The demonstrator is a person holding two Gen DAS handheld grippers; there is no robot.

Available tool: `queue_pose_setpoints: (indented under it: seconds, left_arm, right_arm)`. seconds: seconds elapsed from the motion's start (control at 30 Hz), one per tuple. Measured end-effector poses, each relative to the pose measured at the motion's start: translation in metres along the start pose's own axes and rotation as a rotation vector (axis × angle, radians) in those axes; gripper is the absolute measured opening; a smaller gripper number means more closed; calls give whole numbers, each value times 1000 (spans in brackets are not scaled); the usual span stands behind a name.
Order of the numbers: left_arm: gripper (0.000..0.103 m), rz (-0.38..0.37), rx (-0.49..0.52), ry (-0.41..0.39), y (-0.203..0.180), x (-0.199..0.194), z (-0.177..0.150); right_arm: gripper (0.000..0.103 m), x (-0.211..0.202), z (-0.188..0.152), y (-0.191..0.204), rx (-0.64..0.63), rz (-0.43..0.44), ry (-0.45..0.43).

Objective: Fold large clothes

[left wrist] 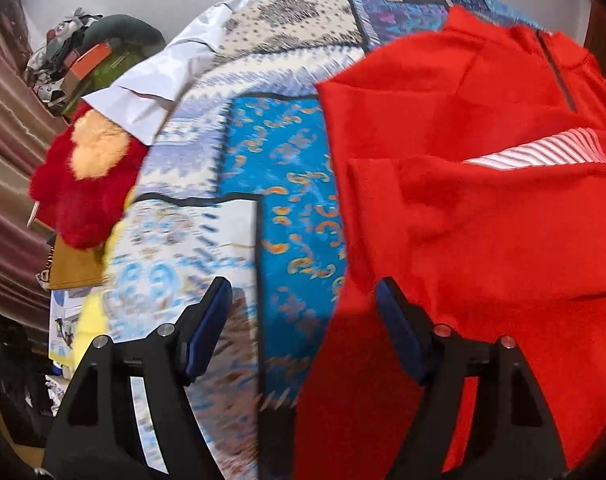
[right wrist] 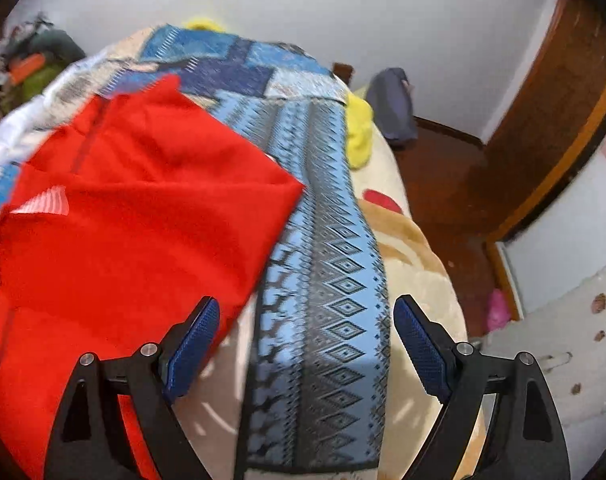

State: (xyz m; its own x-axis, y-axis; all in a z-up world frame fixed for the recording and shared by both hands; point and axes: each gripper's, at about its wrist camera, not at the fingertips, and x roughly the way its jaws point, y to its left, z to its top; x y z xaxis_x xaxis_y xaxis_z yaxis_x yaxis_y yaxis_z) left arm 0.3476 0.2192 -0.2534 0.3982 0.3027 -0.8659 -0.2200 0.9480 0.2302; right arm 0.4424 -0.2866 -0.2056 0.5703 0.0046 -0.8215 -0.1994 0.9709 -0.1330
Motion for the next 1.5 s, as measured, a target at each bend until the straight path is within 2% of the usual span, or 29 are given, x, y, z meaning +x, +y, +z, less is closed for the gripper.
queue_pose_setpoints:
  seconds: [0.1, 0.23, 0.33, 0.47, 0.53, 0.7, 0.87, 1.0, 1.07, 1.1, 1.13, 1.17, 1.2, 1.23, 1.27, 1.3, 1.33, 1.37, 1.43, 1.5]
  left_arm:
    - [76, -33, -30, -24, 14, -24, 5]
    - [86, -94, -39, -87, 11, -53, 23]
    - [87, -158, -14, -133, -2, -70, 48]
    - [87, -231, 31, -200, -24, -78, 92]
    - [91, -261, 46, -219, -39, -77, 113]
    - [91, -324, 51, -178, -72, -40, 164]
    - [91, -349, 43, -94, -96, 6, 201]
    - [91, -383, 42, -80, -116, 39, 223]
    - [91, -413, 11, -89, -122, 53, 230]
    - [91, -424, -13, -91, -125, 62, 233]
    - [91, -430, -26, -85, -129, 68, 234]
    - [91, -442, -37, -78, -132, 75, 237]
    - [91, -469, -53, -84, -133, 79, 239]
    - [86, -485, -70, -95, -133, 81, 241]
    - [81, -508, -92, -104, -133, 82, 242]
    - [63, -534, -103, -96, -133, 83, 243]
    - [56, -561, -124, -76, -134, 85, 243]
    - [53, -559, -138, -73, -135, 85, 243]
    - [26, -537, -122, -78, -137, 77, 241]
    - [18, -506, -90, -105, -135, 62, 238]
  right_arm:
    - [89, -17, 6, 7, -3, 52, -10]
    - [93, -34, 23, 21, -12, 120, -51]
    - [99, -40, 43, 33, -17, 160, -90]
    - [100, -36, 78, 50, -15, 235, -105]
    - [100, -28, 93, 57, -17, 255, -101]
    - [100, 11, 133, 78, -9, 304, -66]
    - [100, 72, 173, 98, 4, 360, 44]
    - [100, 113, 194, 110, 25, 367, 64]
    - [99, 129, 200, 113, 51, 379, 72]
    - [97, 135, 202, 114, 57, 383, 72]
    - [89, 141, 204, 117, 56, 392, 70]
    - [75, 147, 205, 121, 44, 404, 70]
    - [69, 152, 206, 126, 35, 423, 76]
    - [67, 153, 206, 128, 34, 428, 74]
    - [60, 153, 206, 130, 37, 429, 52]
    - [54, 151, 206, 133, 33, 445, 34]
    - [45, 148, 206, 136, 19, 449, 26]
    - [36, 145, 205, 139, 10, 442, 20]
    - [20, 137, 204, 143, -23, 437, 0]
    - [14, 126, 201, 144, -42, 434, -8]
